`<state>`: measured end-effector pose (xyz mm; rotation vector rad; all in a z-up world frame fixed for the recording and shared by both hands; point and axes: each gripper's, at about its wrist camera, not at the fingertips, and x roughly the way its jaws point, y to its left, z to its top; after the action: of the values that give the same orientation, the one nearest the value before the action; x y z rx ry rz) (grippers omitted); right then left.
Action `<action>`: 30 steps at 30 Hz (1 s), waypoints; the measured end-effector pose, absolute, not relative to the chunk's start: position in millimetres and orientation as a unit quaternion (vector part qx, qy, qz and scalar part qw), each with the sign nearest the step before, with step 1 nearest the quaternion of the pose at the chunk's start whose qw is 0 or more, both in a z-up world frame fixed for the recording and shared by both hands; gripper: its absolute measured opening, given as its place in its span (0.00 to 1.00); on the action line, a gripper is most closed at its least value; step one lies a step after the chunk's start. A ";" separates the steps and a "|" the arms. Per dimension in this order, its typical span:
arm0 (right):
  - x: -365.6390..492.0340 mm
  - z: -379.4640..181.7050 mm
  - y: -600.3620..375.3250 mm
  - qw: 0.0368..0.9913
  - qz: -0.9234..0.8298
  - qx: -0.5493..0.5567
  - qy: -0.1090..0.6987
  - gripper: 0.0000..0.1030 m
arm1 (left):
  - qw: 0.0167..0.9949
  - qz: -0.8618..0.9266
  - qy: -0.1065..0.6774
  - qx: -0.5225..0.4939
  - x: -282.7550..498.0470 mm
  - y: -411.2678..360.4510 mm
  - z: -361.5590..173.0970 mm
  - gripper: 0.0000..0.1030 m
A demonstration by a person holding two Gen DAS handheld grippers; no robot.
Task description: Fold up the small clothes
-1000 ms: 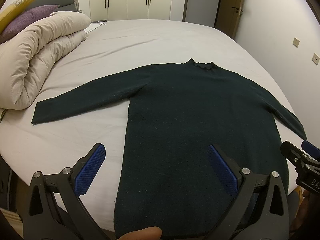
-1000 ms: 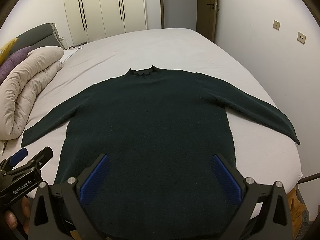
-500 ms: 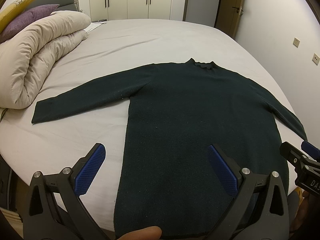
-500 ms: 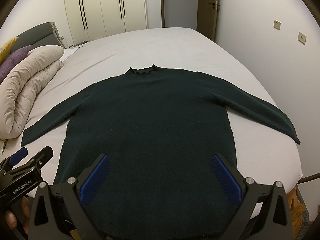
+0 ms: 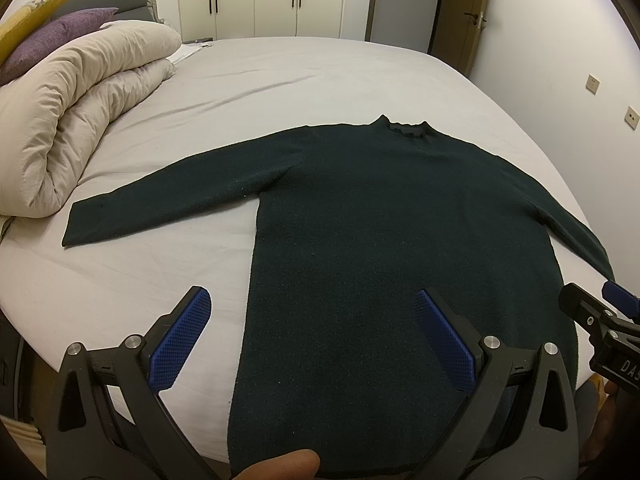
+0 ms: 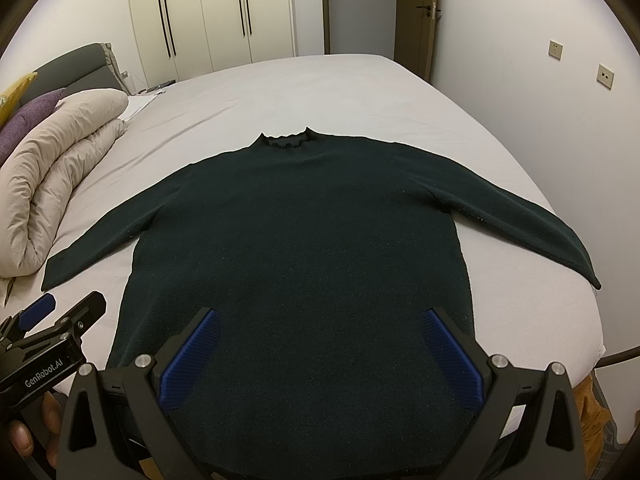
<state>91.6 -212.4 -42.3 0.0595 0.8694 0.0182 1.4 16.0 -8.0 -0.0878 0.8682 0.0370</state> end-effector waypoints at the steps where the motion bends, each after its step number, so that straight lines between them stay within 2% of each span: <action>1: 90.6 -43.2 -211.3 0.906 0.009 0.028 0.421 1.00 | 0.905 0.015 0.422 -0.044 1.1 16.1 -9.1 1.00; 14: 96.3 -49.4 -200.8 0.898 0.019 0.017 0.438 1.00 | 0.907 0.010 0.418 -0.051 5.9 33.2 -22.7 1.00; 23: 116.7 -46.6 -182.1 0.894 0.084 0.001 0.440 1.00 | 0.879 -0.038 0.422 -0.218 24.1 118.1 -50.8 1.00; 27: 123.2 -22.6 -167.7 0.919 0.098 -0.042 0.380 1.00 | 0.902 0.017 0.380 -0.204 25.5 149.7 -47.6 1.00; 30: 136.5 -16.1 -157.1 0.915 0.135 -0.054 0.376 1.00 | 0.909 0.020 0.322 -0.265 21.1 185.1 -46.1 1.00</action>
<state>136.5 -157.1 -16.1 -0.1102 0.7744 0.2785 21.1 185.1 -46.1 -0.5477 0.6638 0.0404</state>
